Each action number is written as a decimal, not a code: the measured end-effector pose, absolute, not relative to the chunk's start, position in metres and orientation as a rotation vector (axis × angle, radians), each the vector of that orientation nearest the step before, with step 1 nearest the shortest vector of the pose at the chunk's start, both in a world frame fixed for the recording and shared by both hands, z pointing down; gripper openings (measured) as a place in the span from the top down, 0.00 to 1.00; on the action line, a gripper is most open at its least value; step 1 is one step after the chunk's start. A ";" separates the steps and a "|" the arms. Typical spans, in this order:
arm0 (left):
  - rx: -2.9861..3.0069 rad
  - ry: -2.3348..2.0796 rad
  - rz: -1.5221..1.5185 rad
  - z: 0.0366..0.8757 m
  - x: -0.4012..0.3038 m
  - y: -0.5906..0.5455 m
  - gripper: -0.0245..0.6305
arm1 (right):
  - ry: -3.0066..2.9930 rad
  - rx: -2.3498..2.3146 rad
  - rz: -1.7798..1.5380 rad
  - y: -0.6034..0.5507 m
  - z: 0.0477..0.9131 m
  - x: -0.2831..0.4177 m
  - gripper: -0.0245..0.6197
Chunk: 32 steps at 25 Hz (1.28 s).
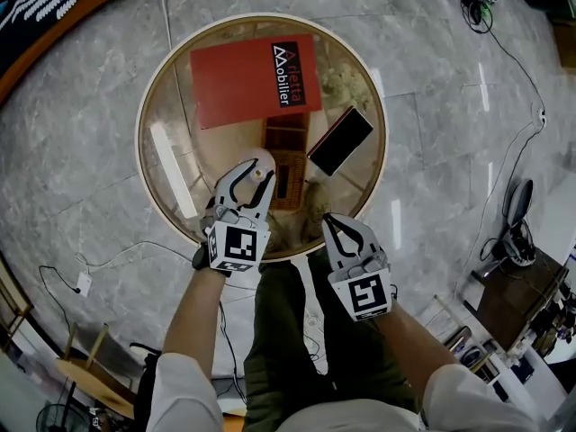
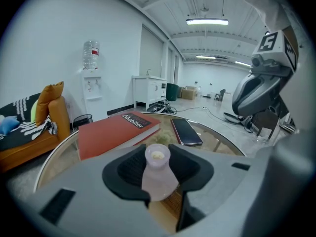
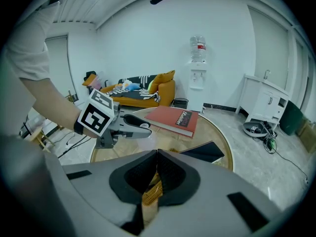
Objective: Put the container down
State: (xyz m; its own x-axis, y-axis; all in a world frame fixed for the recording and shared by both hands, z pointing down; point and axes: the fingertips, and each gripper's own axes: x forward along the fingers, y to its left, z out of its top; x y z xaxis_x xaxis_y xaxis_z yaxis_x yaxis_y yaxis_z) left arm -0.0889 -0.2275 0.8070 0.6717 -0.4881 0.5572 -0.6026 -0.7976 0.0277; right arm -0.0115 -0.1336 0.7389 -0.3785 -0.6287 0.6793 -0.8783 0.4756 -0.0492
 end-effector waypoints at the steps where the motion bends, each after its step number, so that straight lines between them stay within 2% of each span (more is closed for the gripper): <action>1: 2.672 -0.878 0.808 0.806 -0.089 -0.227 0.73 | -2.131 1.247 0.545 -0.134 0.737 -0.011 0.93; 4: 2.650 -0.868 0.839 0.805 -0.097 -0.223 0.67 | -2.108 1.263 0.565 -0.134 0.730 -0.008 0.93; 9: 2.626 -0.908 0.859 0.776 -0.123 -0.211 0.68 | -2.097 1.285 0.539 -0.130 0.710 0.001 0.93; 12: 2.600 -0.976 0.845 0.747 -0.141 -0.207 0.73 | -2.093 1.308 0.514 -0.128 0.692 0.007 0.93; 14: 2.582 -1.031 0.827 0.722 -0.151 -0.206 0.80 | -2.095 1.323 0.494 -0.127 0.677 0.011 0.93; 24: 2.593 -1.184 0.742 0.598 -0.178 -0.193 0.94 | -2.068 1.388 0.431 -0.105 0.592 0.028 0.93; 32: 2.613 -1.187 0.718 0.533 -0.186 -0.160 0.95 | -2.053 1.466 0.416 -0.086 0.530 0.043 0.93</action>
